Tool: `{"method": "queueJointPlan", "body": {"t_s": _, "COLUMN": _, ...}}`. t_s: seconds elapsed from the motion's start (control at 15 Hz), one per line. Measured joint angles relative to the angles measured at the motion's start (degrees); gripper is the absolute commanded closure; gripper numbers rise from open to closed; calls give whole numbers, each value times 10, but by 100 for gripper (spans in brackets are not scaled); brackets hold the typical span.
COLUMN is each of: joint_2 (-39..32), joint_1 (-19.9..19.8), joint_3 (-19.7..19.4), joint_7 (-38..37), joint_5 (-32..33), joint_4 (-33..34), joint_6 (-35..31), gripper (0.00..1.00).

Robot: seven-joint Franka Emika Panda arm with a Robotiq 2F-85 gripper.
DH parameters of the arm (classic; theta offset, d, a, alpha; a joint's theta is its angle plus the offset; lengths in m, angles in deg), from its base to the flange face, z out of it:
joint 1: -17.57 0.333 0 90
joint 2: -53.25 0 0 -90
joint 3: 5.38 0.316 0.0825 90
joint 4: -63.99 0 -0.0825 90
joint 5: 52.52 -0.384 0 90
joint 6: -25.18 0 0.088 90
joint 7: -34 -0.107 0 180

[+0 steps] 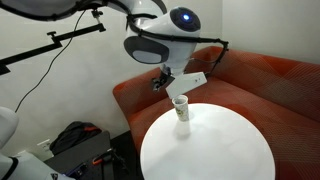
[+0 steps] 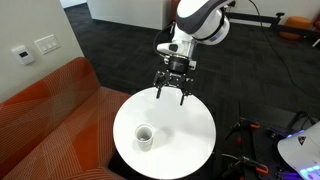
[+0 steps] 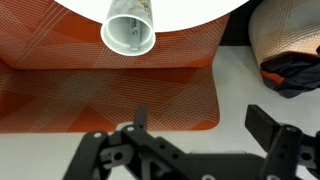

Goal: Put the marker in the cup on the table

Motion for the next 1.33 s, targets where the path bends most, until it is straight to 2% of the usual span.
{"method": "queueJointPlan", "body": {"t_s": 0.2, "joint_2": -31, "joint_1": 1, "joint_3": 20, "joint_7": 33, "joint_5": 3, "joint_4": 24, "joint_6": -12, "gripper": 0}}
{"method": "queueJointPlan", "body": {"t_s": 0.6, "joint_2": -96, "joint_1": 1, "joint_3": 49, "joint_7": 36, "joint_5": 0, "joint_4": 70, "joint_6": -93, "gripper": 0}}
{"method": "queueJointPlan", "body": {"t_s": 0.8, "joint_2": -129, "joint_1": 0, "joint_3": 60, "joint_7": 36, "joint_5": 0, "joint_4": 94, "joint_6": -110, "gripper": 1}}
{"method": "queueJointPlan", "body": {"t_s": 0.87, "joint_2": -138, "joint_1": 0, "joint_3": 62, "joint_7": 36, "joint_5": 0, "joint_4": 102, "joint_6": -110, "gripper": 20}}
{"method": "queueJointPlan", "body": {"t_s": 1.07, "joint_2": -159, "joint_1": 0, "joint_3": 70, "joint_7": 36, "joint_5": 6, "joint_4": 121, "joint_6": -110, "gripper": 39}}
{"method": "queueJointPlan", "body": {"t_s": 1.13, "joint_2": -165, "joint_1": 1, "joint_3": 72, "joint_7": 36, "joint_5": 9, "joint_4": 126, "joint_6": -110, "gripper": 48}}
{"method": "queueJointPlan", "body": {"t_s": 1.33, "joint_2": -180, "joint_1": 1, "joint_3": 78, "joint_7": 36, "joint_5": 21, "joint_4": 136, "joint_6": -110, "gripper": 57}}
